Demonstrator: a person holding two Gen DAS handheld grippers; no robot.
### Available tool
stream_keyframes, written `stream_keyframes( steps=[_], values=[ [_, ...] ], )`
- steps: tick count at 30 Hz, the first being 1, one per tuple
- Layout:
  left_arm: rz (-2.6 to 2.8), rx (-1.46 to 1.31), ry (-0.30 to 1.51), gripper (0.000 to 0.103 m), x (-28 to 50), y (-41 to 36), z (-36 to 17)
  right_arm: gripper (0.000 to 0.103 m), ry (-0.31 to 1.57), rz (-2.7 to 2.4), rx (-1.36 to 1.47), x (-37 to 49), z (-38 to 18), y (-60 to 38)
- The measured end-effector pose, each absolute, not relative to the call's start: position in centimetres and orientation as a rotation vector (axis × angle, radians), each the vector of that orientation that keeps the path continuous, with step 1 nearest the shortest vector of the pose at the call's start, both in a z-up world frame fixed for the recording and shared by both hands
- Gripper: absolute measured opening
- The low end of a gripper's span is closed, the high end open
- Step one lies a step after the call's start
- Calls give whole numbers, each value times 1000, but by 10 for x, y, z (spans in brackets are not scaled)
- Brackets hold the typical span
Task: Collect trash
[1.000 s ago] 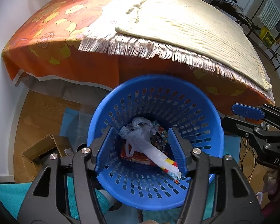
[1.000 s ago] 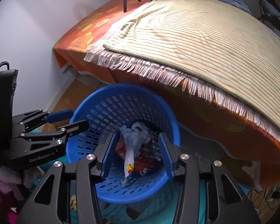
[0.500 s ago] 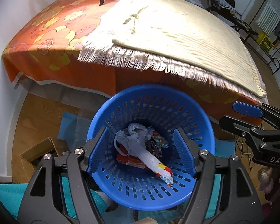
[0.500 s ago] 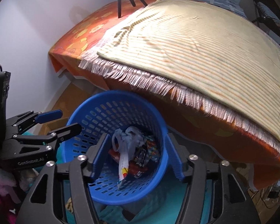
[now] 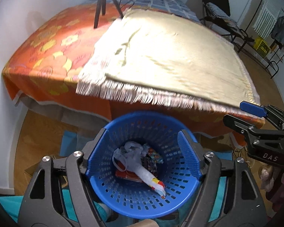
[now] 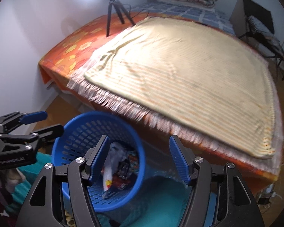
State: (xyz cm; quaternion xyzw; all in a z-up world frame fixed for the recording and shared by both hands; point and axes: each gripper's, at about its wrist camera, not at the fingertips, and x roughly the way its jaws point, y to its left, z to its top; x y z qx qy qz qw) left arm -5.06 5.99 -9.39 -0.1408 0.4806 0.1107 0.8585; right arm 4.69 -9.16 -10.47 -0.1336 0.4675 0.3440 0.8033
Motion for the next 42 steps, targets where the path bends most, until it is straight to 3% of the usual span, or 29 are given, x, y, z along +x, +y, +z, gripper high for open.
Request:
stream_keyframes(
  steps=[3, 18, 24, 28, 31, 42],
  values=[
    [226, -277, 986, 79, -46, 56, -82, 72, 971, 683, -306, 50, -95, -94],
    [168, -198, 853, 80, -32, 30, -13, 72, 873, 638, -235, 56, -42, -122],
    [137, -190, 797, 89, -33, 19, 11, 72, 820, 636, -164, 59, -18, -138],
    [134, -182, 774, 89, -33, 14, 21, 73, 784, 641, -137, 57, -6, -146],
    [137, -176, 767, 93, -34, 12, 24, 79, 764, 649, -130, 56, -1, -148],
    [165, -192, 767, 97, -38, 14, 27, 79, 761, 646, -122, 56, -2, -151]
  ],
)
